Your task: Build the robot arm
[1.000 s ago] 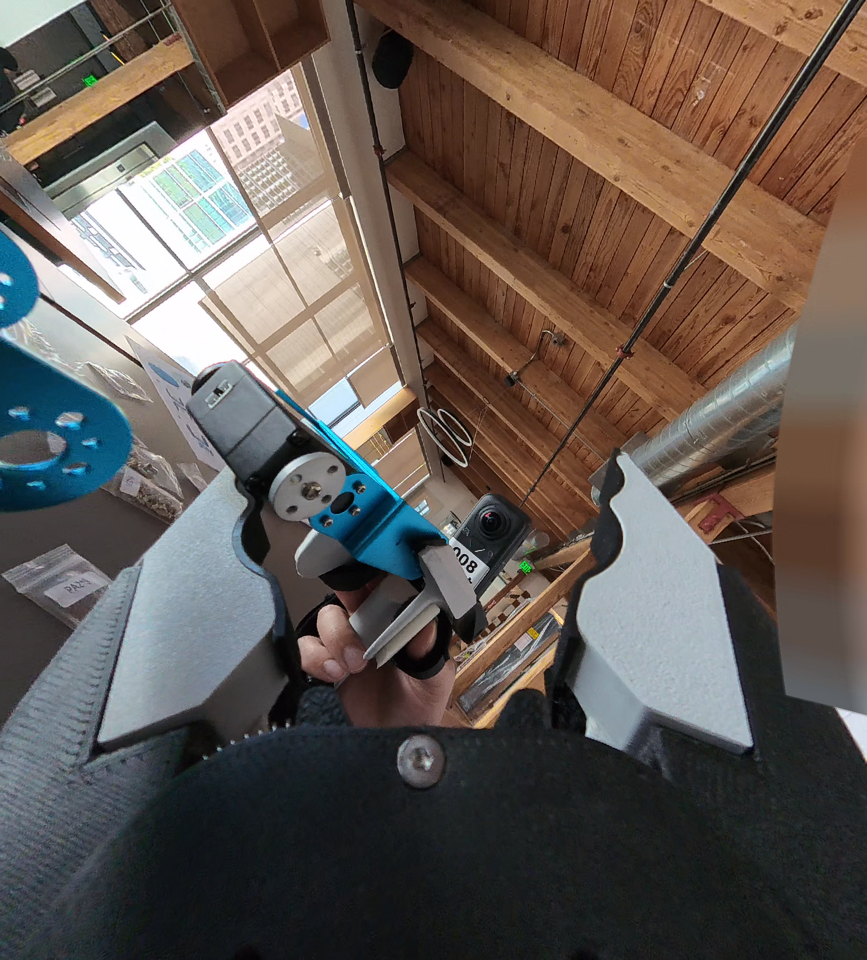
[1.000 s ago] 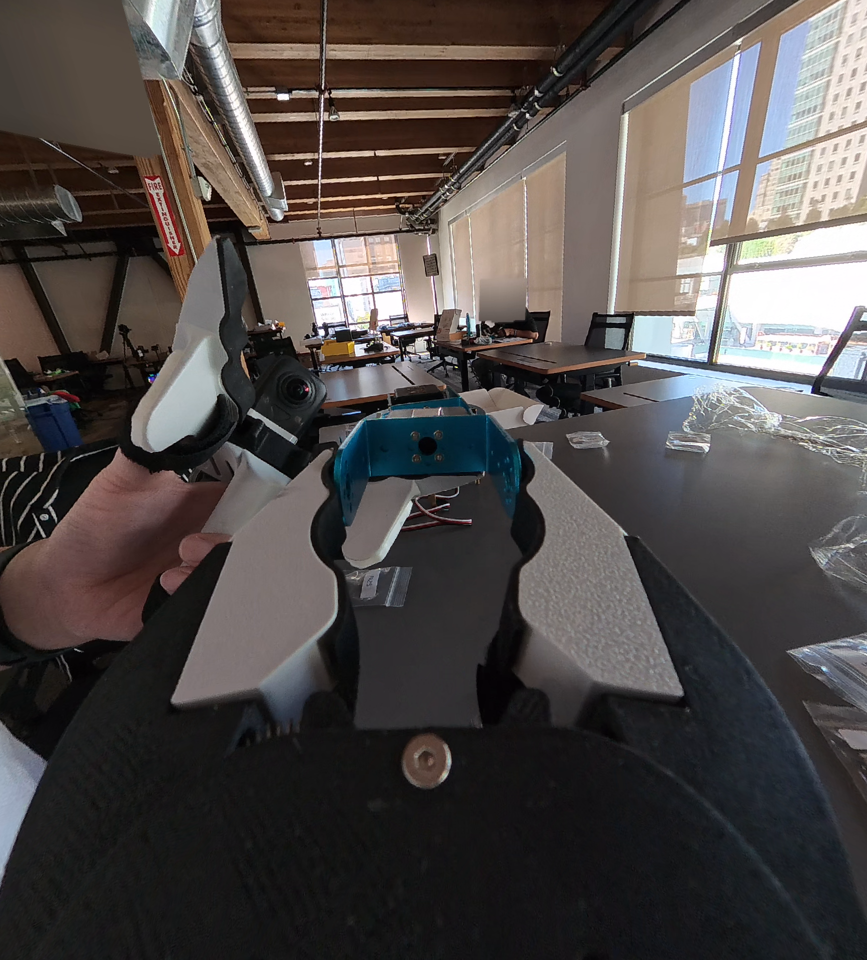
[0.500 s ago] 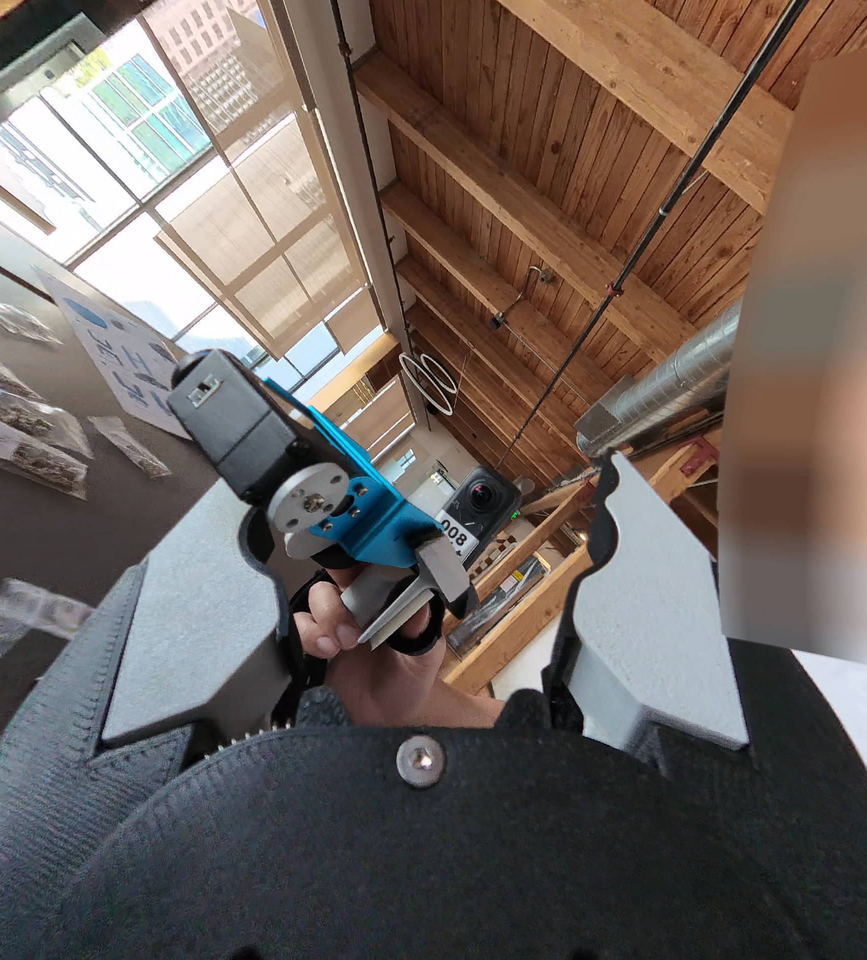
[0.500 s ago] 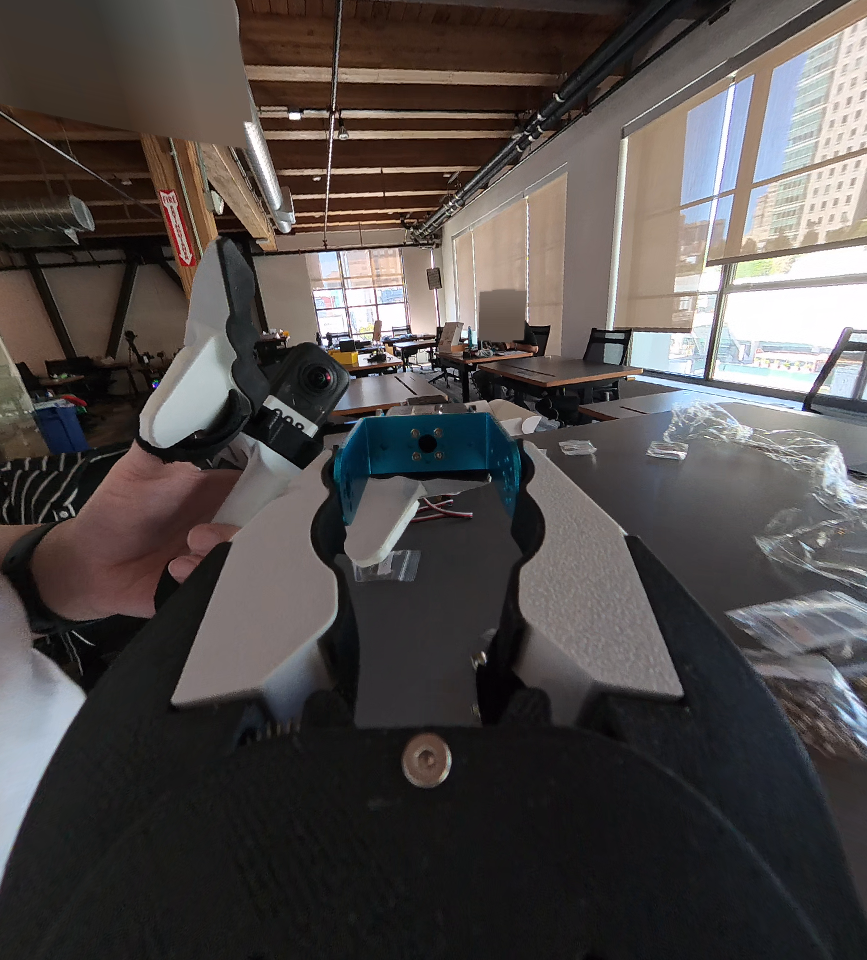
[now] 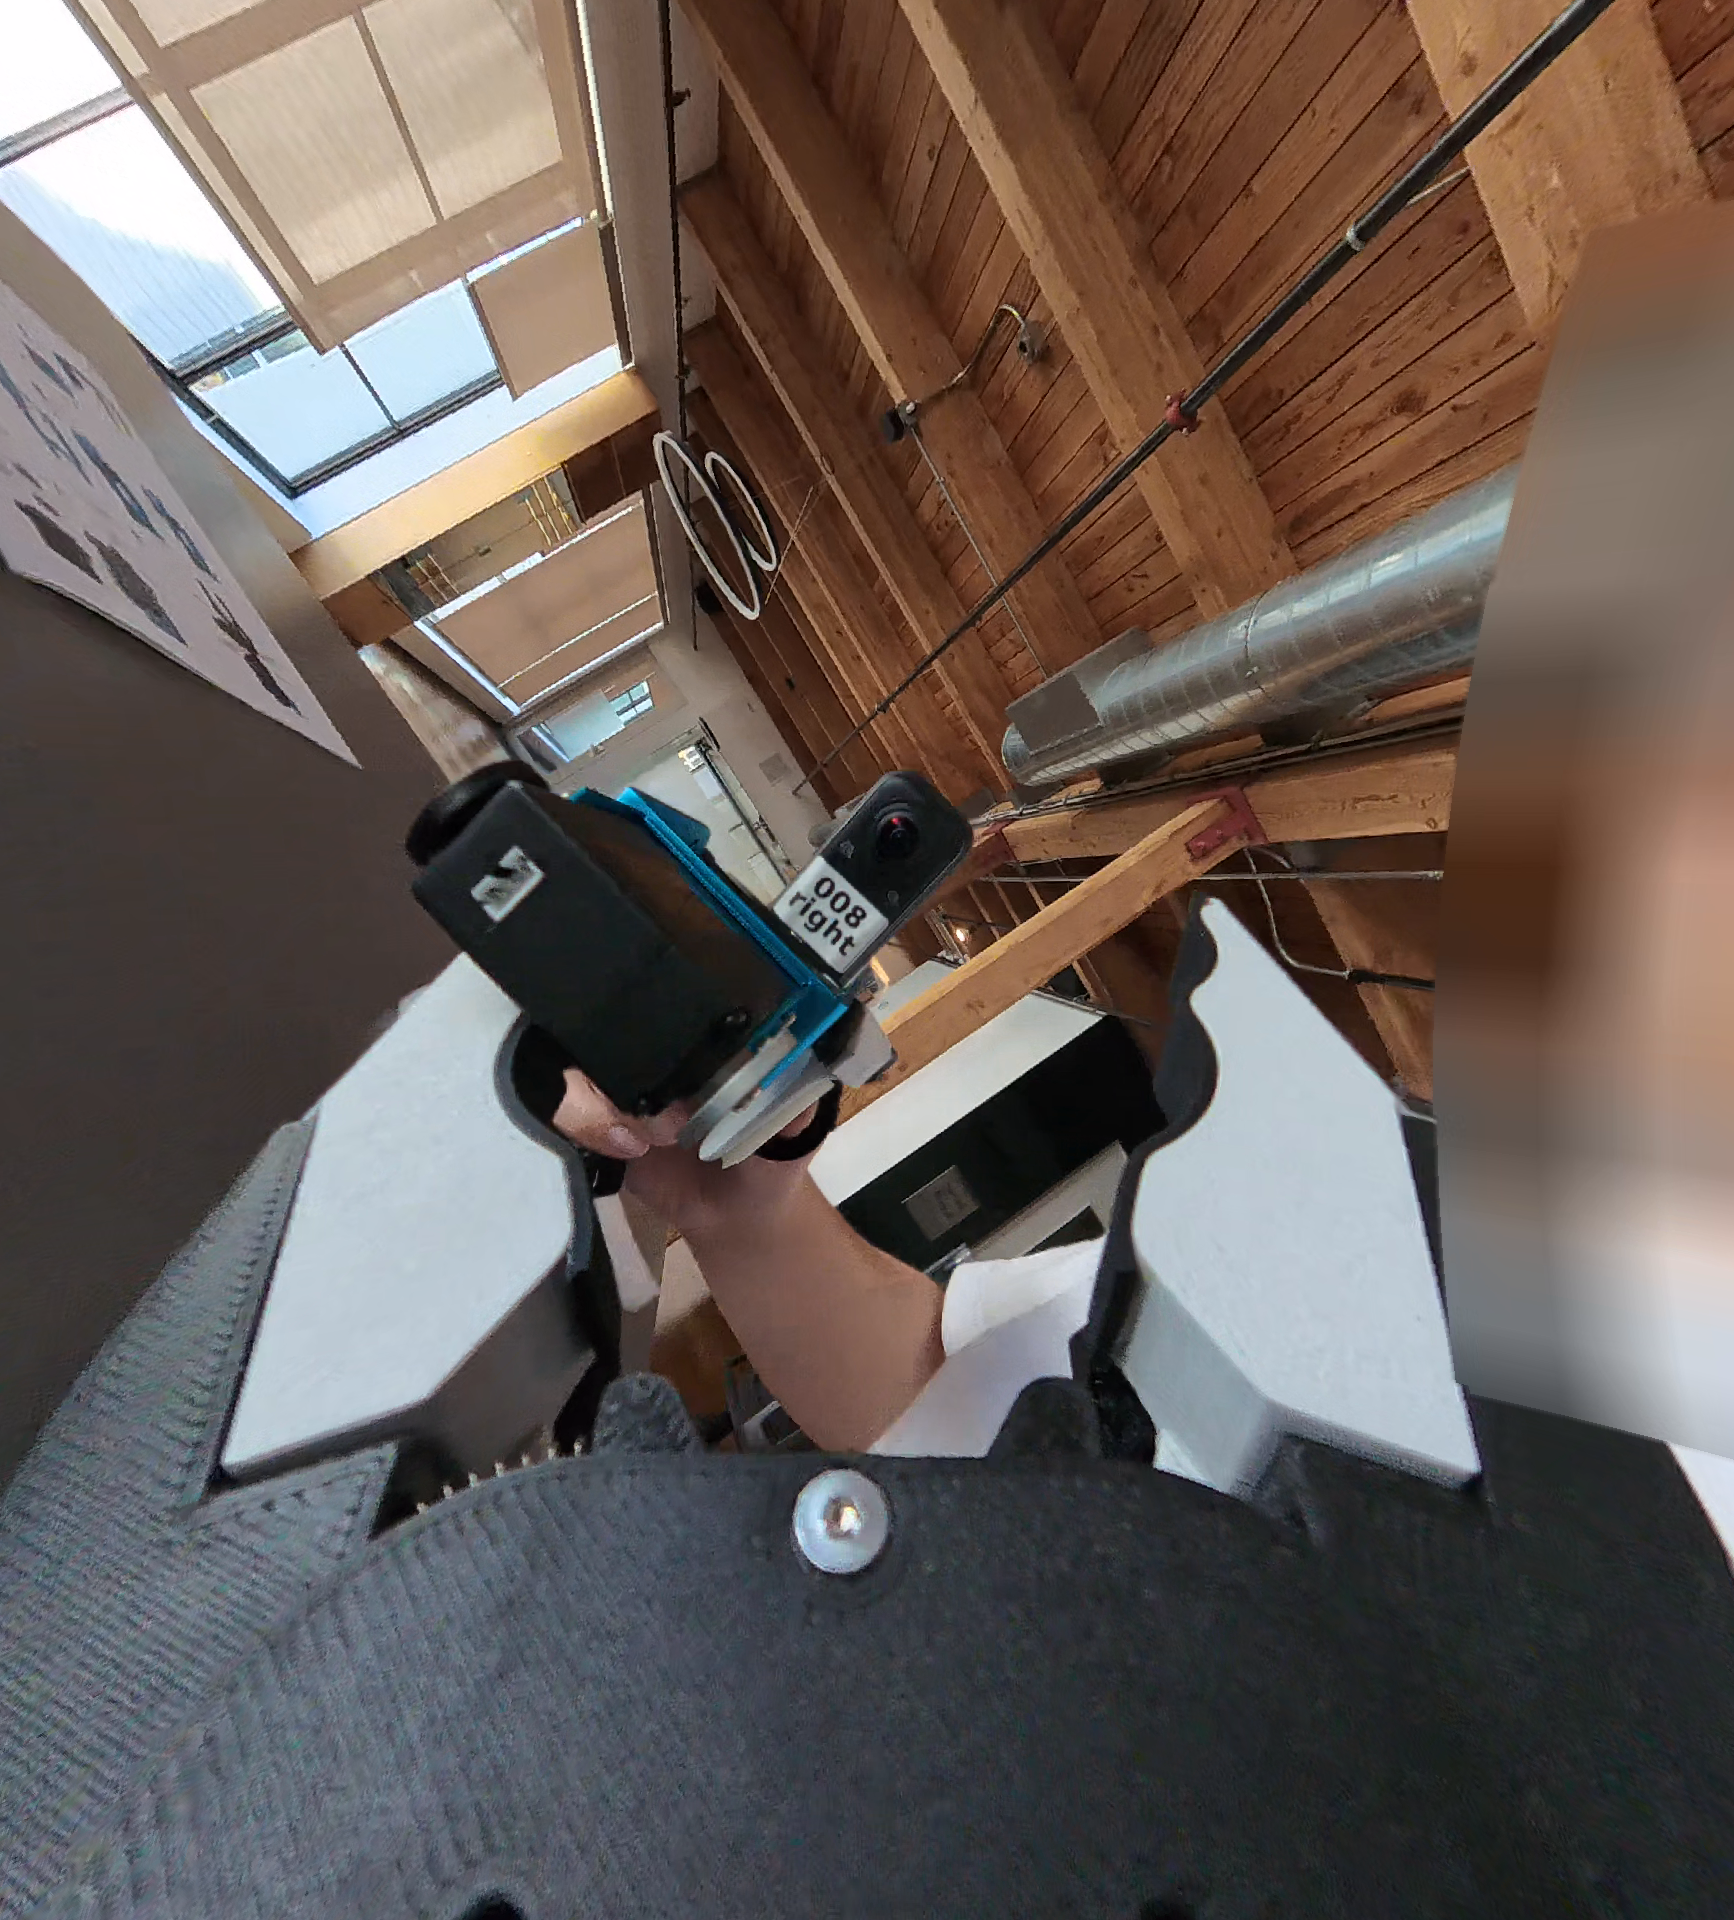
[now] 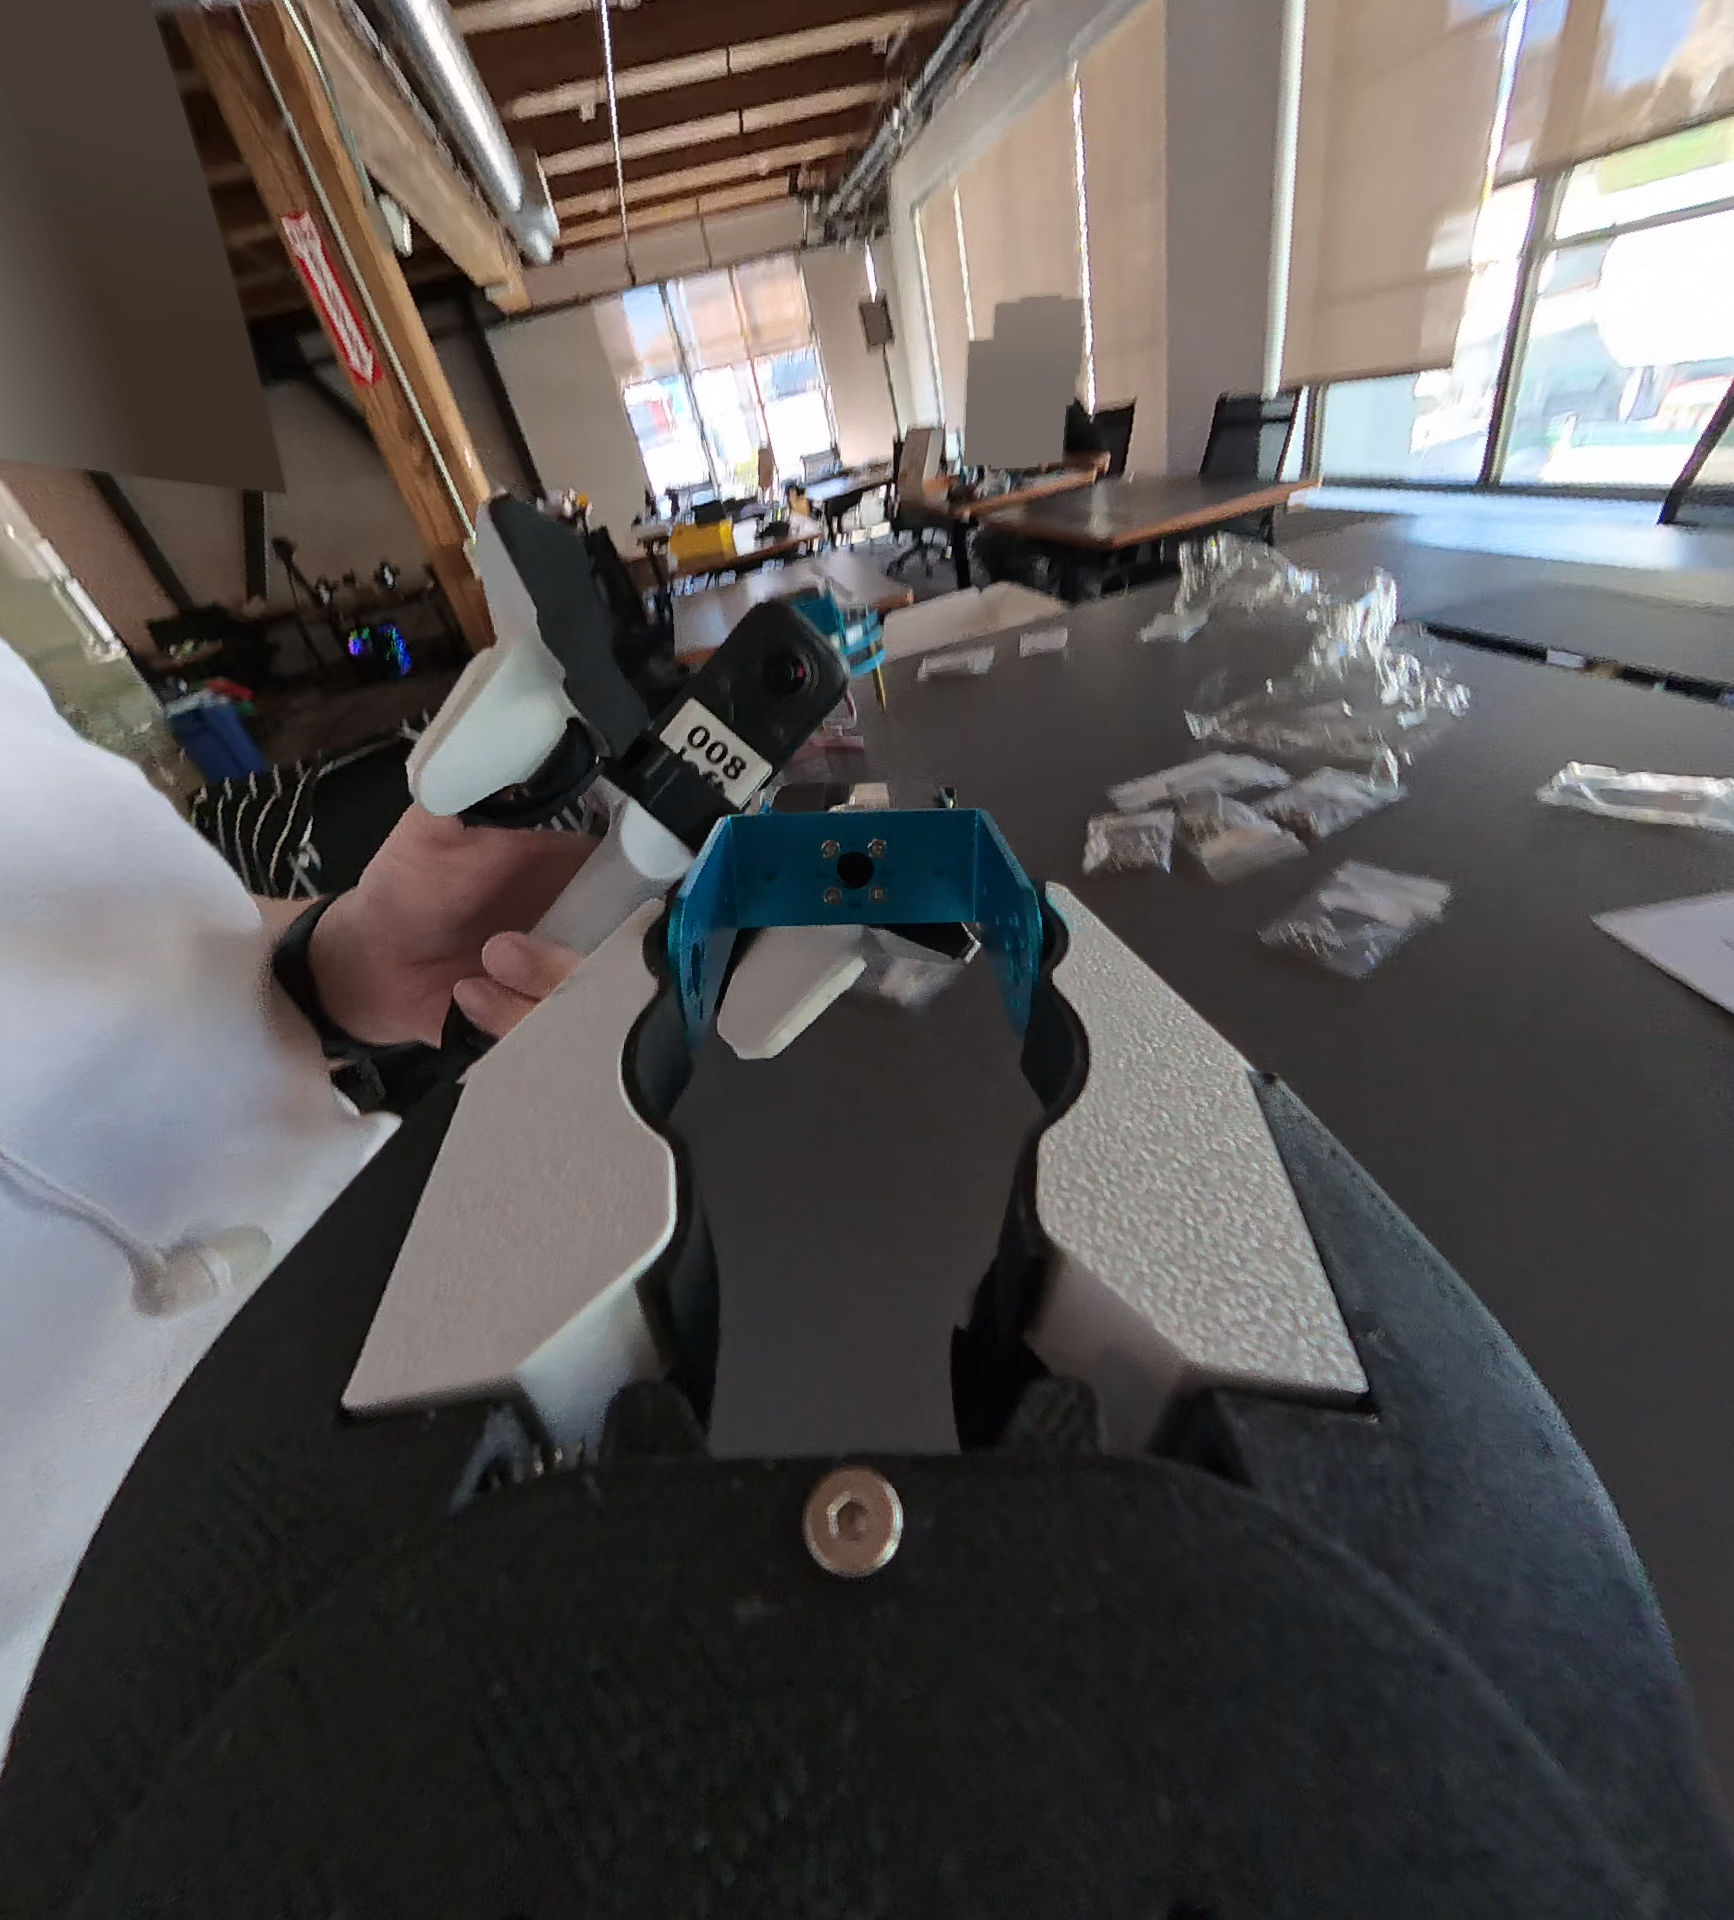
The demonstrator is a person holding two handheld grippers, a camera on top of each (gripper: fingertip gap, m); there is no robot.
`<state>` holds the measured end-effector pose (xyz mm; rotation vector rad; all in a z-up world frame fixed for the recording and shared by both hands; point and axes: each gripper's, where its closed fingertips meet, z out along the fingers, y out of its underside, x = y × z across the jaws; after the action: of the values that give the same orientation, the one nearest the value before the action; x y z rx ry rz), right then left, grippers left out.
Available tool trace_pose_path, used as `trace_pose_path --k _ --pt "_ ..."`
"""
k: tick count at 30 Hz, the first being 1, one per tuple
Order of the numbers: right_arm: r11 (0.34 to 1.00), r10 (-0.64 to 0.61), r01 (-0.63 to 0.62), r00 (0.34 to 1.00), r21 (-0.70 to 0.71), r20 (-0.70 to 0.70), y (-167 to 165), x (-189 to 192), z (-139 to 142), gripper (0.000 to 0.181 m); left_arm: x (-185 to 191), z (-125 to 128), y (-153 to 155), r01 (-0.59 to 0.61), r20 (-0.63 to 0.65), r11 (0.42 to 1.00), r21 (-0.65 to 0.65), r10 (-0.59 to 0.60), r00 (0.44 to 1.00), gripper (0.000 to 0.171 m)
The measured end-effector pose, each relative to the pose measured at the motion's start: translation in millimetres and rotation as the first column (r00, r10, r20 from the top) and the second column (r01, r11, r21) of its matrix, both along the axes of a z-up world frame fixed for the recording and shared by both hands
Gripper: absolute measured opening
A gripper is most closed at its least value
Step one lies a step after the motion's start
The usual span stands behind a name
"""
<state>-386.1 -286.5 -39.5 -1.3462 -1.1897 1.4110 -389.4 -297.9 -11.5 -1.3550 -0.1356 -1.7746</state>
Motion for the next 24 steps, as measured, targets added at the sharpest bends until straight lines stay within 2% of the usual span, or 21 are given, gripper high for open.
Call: trace_pose_path --k 2,4,8,12,18,24 --pt "0.999 0.032 -0.032 0.997 0.003 0.068 13.1 20.5 -12.0 0.064 20.3 -9.5 15.3 0.009 0.032 0.999 -0.046 -0.007 0.999 0.121" --pt "0.997 0.071 -0.07 0.989 -0.011 0.126 25.2 34.8 -23.9 0.064 34.7 -19.8 29.0 0.021 0.062 0.995 -0.098 -0.015 0.998 0.117" --pt "0.986 0.155 -0.141 0.971 -0.085 0.181 48.5 49.0 -41.7 0.064 51.1 -39.9 52.7 0.026 0.089 0.982 -0.187 -0.009 0.996 0.115" --pt "0.977 0.202 -0.181 0.955 -0.114 0.218 66.9 50.8 -50.4 0.064 54.3 -52.7 72.7 0.015 0.113 0.97 -0.245 0.013 0.994 0.113" --pt "0.965 0.257 -0.218 0.903 -0.149 0.343 80.9 47.0 -60.1 0.065 51.8 -66.9 90.1 0.019 0.164 0.945 -0.326 0.037 0.986 0.113" --pt "0.938 0.346 -0.313 0.871 -0.148 0.349 88.7 46.7 -62.3 0.064 54.8 -71.6 94.7 0.051 0.173 0.919 -0.391 0.019 0.985 0.106"
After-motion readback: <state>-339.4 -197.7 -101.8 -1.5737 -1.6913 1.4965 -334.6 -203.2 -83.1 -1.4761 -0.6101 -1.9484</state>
